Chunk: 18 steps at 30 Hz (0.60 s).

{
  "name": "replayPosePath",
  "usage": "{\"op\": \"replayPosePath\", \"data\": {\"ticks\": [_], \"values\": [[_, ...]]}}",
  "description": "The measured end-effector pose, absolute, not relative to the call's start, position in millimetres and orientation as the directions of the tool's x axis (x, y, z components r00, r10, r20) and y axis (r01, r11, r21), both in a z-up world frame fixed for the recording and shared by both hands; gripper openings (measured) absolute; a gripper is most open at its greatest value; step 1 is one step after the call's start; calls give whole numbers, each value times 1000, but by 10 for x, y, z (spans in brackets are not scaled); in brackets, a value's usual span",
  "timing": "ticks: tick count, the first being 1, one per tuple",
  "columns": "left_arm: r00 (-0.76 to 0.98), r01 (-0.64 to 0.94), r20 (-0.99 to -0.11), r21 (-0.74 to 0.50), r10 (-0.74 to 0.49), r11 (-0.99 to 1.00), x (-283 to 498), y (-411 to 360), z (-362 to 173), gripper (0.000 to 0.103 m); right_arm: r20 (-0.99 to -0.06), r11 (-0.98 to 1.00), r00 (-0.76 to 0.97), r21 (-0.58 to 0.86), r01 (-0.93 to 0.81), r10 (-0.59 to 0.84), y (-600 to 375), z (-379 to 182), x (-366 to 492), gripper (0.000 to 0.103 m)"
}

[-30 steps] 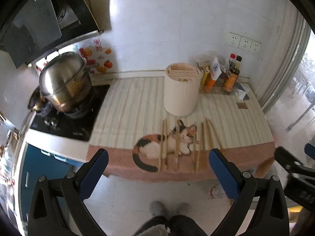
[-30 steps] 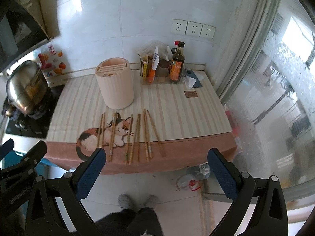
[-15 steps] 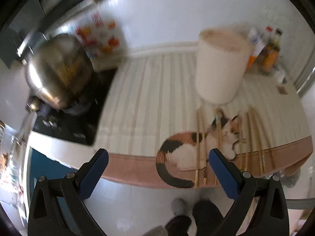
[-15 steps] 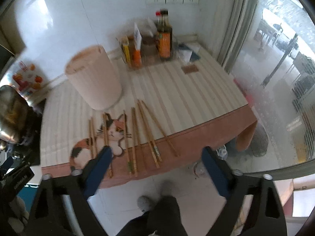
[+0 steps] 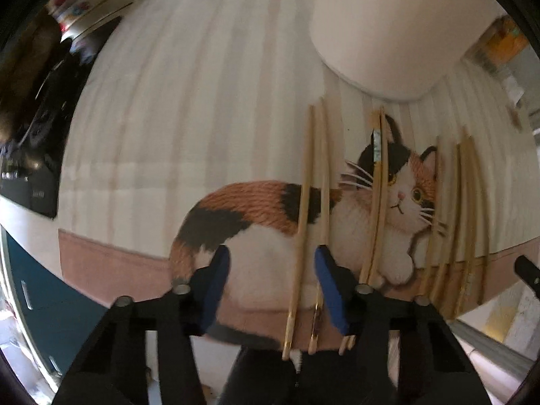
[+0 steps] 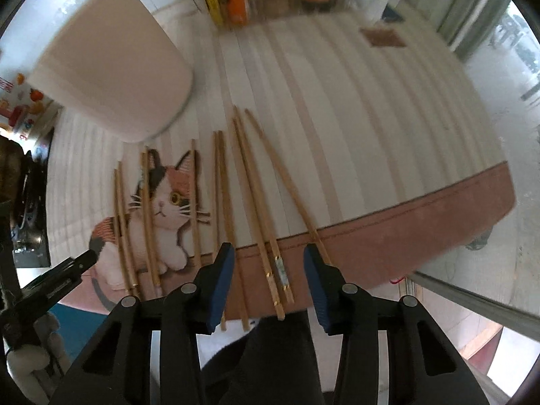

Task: Organize utensils
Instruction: 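Lower both tools onto the chopsticks lying on the cat mat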

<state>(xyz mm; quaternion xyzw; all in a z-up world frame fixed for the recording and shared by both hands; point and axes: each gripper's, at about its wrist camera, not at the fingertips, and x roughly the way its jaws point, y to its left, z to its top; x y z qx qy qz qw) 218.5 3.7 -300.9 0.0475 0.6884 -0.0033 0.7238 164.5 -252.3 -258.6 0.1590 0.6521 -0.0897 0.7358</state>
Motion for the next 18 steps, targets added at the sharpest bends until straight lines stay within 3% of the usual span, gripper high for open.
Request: {"op": "replayPosePath", "data": {"ticks": [4, 7, 10, 12, 18], "values": [[24, 117, -989, 145, 143, 982, 2270, -142, -3238, 45, -995, 944, 65, 97, 316, 80, -2593, -2897, 1793, 45], [12, 114, -988, 154, 154, 981, 2293, -178, -3310, 38, -995, 950, 30, 100, 296, 95, -2622, -3077, 1878, 44], [14, 113, -989, 151, 150, 982, 2300, -202, -3306, 22, -994, 955, 20, 105, 278, 103, -2600, -3170, 1961, 43], [9, 110, -992, 127, 127, 986, 2312, -223, -3314, 4, -994, 956, 16, 110, 272, 109, -2590, -3229, 2022, 43], [-9, 61, -996, 88, 89, 994, 2449, -79, -3318, 4, -997, 969, -4, 80, 233, 83, -2478, -3383, 2177, 38]]}}
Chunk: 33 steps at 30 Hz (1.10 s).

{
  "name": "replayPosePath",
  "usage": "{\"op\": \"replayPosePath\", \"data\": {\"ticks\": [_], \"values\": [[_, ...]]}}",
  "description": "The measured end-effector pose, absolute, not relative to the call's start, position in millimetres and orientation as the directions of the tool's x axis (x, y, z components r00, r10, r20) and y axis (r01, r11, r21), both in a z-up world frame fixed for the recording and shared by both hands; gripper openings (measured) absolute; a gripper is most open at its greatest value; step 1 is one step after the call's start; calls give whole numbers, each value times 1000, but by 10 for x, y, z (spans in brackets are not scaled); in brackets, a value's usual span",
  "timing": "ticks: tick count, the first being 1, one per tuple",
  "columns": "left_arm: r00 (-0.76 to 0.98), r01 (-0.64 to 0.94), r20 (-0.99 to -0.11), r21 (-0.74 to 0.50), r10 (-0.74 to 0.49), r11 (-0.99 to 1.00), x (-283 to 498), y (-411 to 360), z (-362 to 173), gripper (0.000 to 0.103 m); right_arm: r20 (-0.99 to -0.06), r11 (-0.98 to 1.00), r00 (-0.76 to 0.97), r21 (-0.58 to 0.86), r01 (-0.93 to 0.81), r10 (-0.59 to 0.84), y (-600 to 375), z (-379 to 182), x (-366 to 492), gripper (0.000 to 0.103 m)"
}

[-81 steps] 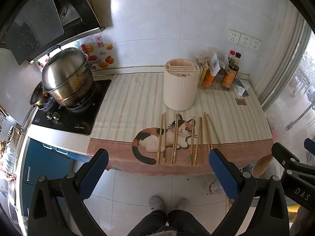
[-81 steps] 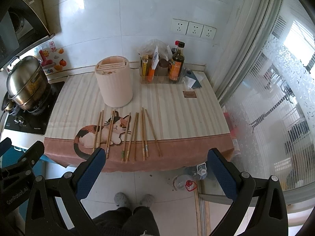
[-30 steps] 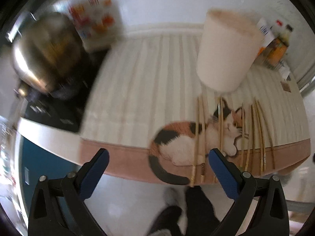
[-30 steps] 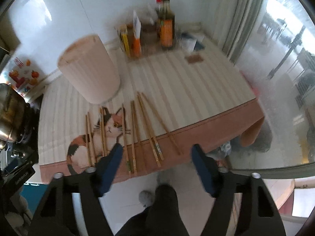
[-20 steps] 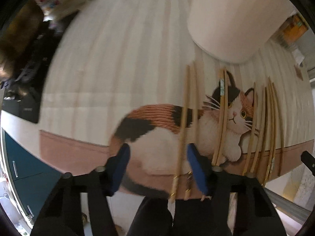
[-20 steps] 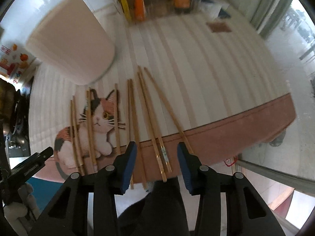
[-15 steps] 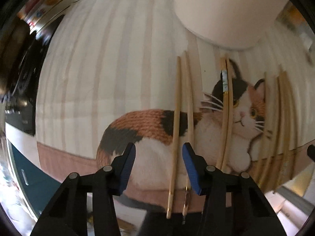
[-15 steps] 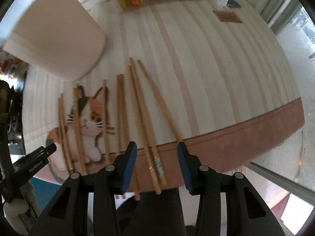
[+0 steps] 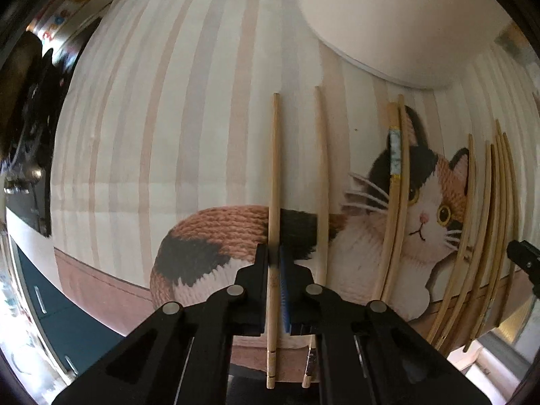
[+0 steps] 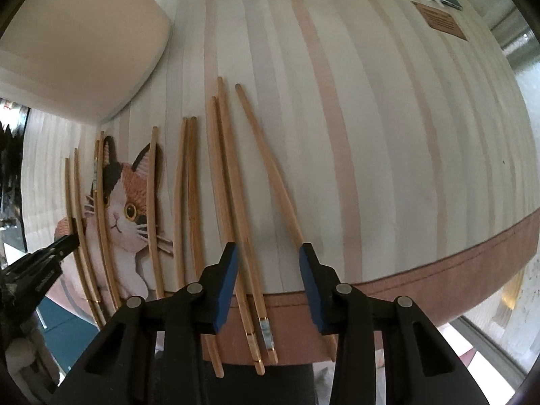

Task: Organize utensils
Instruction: 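Lower both tools onto the chopsticks lying on the cat mat, then close the left gripper on one chopstick while the right gripper grasps another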

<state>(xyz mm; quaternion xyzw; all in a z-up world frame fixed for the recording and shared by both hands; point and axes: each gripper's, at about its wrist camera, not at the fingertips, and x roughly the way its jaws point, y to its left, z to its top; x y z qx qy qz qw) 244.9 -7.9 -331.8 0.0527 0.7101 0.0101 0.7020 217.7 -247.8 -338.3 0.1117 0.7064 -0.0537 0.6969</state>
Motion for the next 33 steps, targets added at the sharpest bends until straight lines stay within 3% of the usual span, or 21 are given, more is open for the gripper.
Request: {"op": "replayPosePath", "data": {"ticks": [3, 5, 6, 13, 15, 18, 21, 22, 27, 29, 33], "values": [[-29, 5, -999, 42, 42, 999, 2480, 166, -3333, 4, -999, 978, -2, 41, 205, 42, -2409, -3376, 2230, 31], [-43, -21, -999, 20, 19, 1000, 2490, 294, -3307, 4, -1000, 981, -2, 29, 192, 29, -2348, -3388, 2227, 13], [-49, -39, -999, 5, 3, 999, 2493, 352, -3307, 4, -999, 981, -22, 32, 192, 37, -2327, -3425, 2211, 9], [-51, -41, -999, -4, -6, 999, 2549, 458, -3322, 4, -1000, 981, -12, 3, 193, 6, -2211, -3500, 2209, 0], [-52, -47, -999, -12, -14, 999, 2534, 498, -3342, 4, -1000, 972, -22, 17, 233, 22, -2250, -3494, 2203, 0], [-49, -49, -999, -17, -19, 999, 2529, 521, -3315, 4, -986, 934, -1, 158, 319, 167, -2426, -3519, 2221, 6], [-44, -45, -999, -12, -14, 999, 2507, 592, -3325, 4, -971, 910, 36, 235, 342, 238, -2490, -3447, 2311, 33], [-44, -44, -999, -13, -14, 999, 2513, 595, -3323, 4, -966, 905, 44, 254, 341, 254, -2511, -3405, 2337, 36], [-41, -46, -999, -8, -10, 999, 2453, 500, -3322, 5, -975, 928, 18, 214, 306, 220, -2310, -3507, 2384, 35], [-41, -46, -999, -6, -8, 999, 2448, 522, -3326, 5, -981, 931, 2, 186, 313, 195, -2310, -3486, 2338, 8], [-38, -46, -999, 1, 0, 999, 2426, 550, -3319, 5, -985, 941, 16, 167, 293, 170, -2194, -3499, 2390, 7]]}}
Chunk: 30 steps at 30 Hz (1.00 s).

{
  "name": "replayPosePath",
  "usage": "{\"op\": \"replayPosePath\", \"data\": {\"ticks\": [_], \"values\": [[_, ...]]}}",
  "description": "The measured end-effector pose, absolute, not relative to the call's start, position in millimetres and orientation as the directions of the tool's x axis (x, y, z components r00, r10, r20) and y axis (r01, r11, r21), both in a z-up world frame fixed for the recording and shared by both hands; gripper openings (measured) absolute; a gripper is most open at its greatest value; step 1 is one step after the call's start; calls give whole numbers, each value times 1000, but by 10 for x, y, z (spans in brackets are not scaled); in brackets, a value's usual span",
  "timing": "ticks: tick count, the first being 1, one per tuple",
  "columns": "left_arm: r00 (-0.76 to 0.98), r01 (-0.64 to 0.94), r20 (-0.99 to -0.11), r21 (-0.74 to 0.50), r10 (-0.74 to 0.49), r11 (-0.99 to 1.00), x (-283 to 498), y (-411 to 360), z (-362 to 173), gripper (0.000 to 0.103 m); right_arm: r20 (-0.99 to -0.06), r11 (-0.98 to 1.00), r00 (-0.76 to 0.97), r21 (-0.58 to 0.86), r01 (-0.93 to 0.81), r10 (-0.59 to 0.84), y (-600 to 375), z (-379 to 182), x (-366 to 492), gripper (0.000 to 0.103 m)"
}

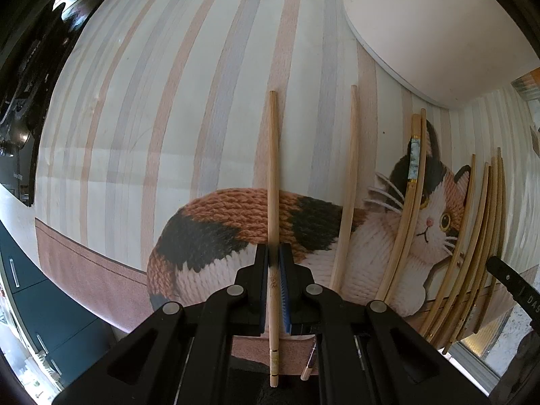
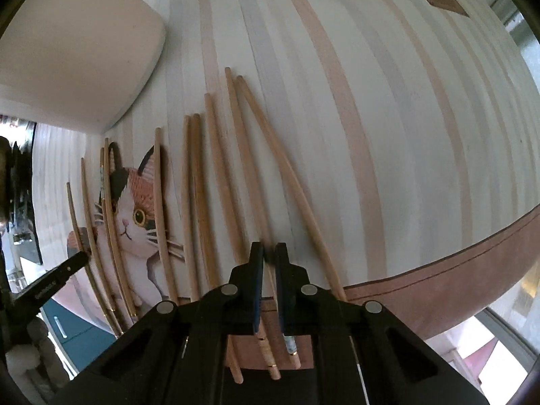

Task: Organize utensils
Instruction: 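Close the left gripper on one chopstick while the right gripper grasps another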

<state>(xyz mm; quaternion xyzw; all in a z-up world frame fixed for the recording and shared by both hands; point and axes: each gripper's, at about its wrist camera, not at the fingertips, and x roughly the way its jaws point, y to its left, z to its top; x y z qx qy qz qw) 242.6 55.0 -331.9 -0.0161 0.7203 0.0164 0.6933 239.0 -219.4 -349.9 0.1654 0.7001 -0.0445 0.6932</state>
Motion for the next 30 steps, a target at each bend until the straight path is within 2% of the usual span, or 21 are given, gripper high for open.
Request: {"op": "replayPosePath", "data": {"ticks": [7, 14, 17, 24, 30], "values": [[-54, -62, -998, -12, -16, 998, 2462, 392, -3292, 5, -997, 977, -61, 31, 210, 45, -1660, -3560, 2360, 7], [-81, -102, -993, -79, -88, 992, 2462, 526, -3307, 6, -989, 960, -110, 63, 274, 96, -1531, -3601, 2115, 8], [-88, -71, -993, -67, -73, 995, 2533, 499, -3308, 7, -993, 961, -100, 39, 272, 69, -1621, -3555, 2180, 8], [-62, 52, -997, 50, 53, 997, 2617, 232, -3295, 6, -997, 974, -76, -50, 222, -33, -1303, -3499, 2356, 9], [-8, -8, -998, 59, 59, 998, 2612, 299, -3131, 4, -999, 958, -1, -39, 284, -40, -1249, -3368, 2235, 7]]}}
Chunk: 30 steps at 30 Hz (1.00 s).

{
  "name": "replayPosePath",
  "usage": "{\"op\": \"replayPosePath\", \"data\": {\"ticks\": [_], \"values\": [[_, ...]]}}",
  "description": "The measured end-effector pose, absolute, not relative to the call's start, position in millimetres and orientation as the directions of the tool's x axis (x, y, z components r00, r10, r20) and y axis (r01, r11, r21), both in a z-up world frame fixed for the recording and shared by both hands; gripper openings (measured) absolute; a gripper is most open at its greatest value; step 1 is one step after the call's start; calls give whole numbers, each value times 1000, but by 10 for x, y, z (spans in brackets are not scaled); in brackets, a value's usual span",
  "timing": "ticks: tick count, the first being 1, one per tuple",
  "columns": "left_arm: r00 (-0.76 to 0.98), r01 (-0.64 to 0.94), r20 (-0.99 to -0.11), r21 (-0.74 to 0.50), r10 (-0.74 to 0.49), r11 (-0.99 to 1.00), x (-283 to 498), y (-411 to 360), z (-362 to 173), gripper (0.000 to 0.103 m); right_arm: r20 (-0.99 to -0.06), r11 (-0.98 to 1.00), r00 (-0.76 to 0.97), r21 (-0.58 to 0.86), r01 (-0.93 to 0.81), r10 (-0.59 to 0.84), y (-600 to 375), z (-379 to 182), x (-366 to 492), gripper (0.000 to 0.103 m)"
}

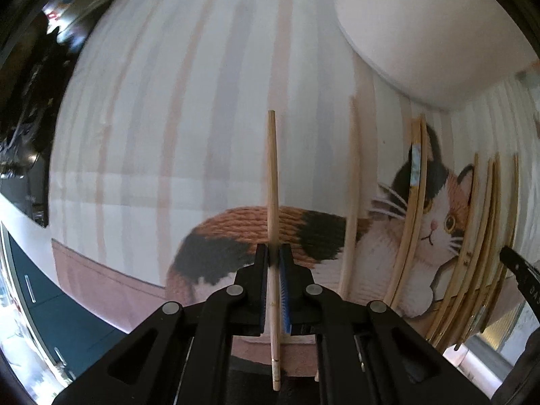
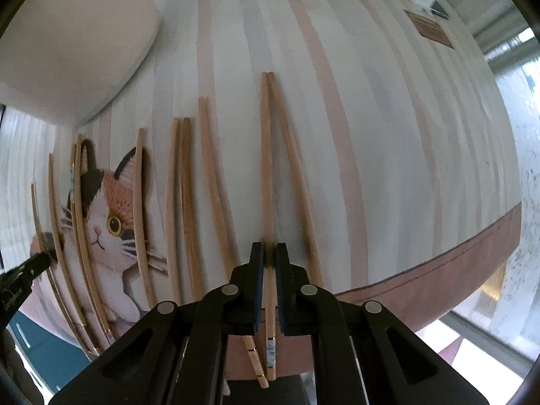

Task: Organize utensils
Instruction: 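Close the left gripper on one chopstick while the right gripper grasps another, then lift both held chopsticks and carry them over the pink holder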

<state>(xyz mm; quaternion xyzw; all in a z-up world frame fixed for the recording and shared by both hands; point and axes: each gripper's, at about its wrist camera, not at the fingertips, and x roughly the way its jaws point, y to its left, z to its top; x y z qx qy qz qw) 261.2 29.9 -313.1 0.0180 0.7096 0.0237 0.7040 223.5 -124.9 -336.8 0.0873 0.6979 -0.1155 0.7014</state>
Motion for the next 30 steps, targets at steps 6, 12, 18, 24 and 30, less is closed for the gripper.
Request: {"op": "replayPosePath", "data": {"ticks": [6, 12, 18, 24, 30], "values": [[152, -52, -983, 101, 108, 994, 2618, 426, -2644, 4, -994, 956, 98, -9, 295, -39, -1512, -2839, 2092, 7], [237, -87, -964, 101, 119, 991, 2624, 518, -2324, 4, -976, 950, 211, 19, 311, -50, -1517, -2376, 1971, 7], [299, -107, -948, 79, 108, 991, 2660, 607, -2030, 4, -956, 951, 290, 61, 302, -31, -1473, -2083, 2260, 7], [389, -119, -917, 48, 91, 992, 2688, 723, -1618, 4, -926, 958, 378, 99, 270, -11, -1436, -1876, 2456, 7], [490, -122, -872, -73, -4, 990, 2735, 751, -957, 4, -888, 950, 456, 196, 245, 65, -1357, -1491, 2593, 7]]}}
